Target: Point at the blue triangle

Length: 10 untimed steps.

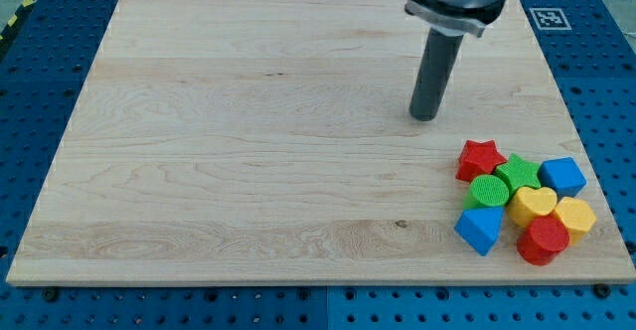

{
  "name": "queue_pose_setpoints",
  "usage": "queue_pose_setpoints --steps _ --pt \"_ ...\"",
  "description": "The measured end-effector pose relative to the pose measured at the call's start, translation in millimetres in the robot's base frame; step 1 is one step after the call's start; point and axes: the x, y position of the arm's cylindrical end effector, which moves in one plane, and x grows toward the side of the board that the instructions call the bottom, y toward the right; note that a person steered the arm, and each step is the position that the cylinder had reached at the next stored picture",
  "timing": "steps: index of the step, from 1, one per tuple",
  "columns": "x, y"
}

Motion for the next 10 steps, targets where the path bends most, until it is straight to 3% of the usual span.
queue_pose_setpoints --steps 2,4,7,10 --pt "72.9 -63.2" --pt "176.1 -73.4" --pt "183.2 -64.0" --pt "183.2 2.4"
